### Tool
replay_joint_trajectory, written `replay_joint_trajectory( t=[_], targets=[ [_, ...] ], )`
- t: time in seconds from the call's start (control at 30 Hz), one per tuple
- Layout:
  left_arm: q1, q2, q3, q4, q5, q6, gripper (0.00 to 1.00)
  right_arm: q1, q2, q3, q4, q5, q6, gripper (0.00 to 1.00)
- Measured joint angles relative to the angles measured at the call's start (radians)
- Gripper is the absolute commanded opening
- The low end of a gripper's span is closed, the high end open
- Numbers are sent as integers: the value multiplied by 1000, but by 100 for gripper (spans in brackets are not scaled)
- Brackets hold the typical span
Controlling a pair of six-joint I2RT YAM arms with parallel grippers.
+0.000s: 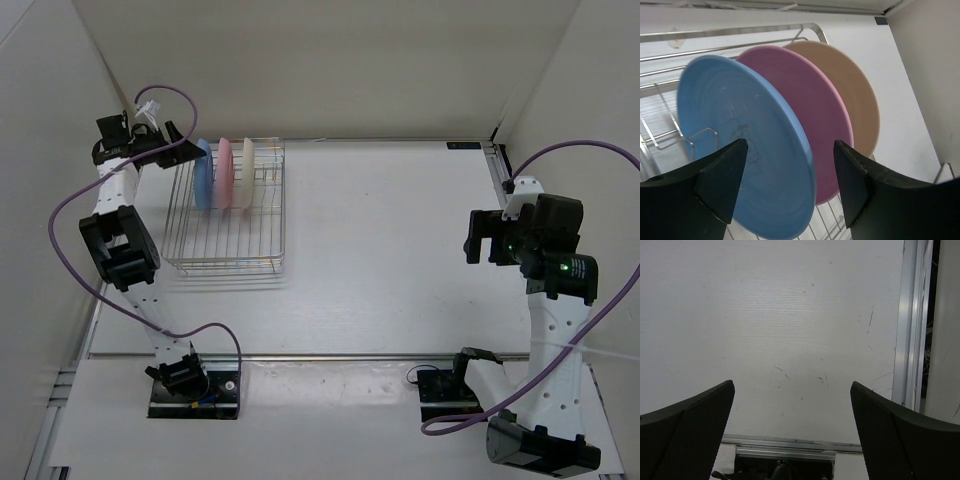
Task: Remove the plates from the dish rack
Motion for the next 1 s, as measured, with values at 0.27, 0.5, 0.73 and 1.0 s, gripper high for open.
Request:
replay_joint_trajectory(
  t=[0.27,0.5,0.73,1.0],
  targets=[
    [-13,16,1,-7,33,-18,51,0,0,0,1,19,-6,100],
    [-12,16,2,-8,48,-27,51,0,1,-3,1,19,-6,100],
    [-8,17,40,-11,82,-61,18,0,1,-3,1,19,-6,100],
    [-6,40,51,-40,106,-80,11,0,0,-3,1,19,-6,100]
  ],
)
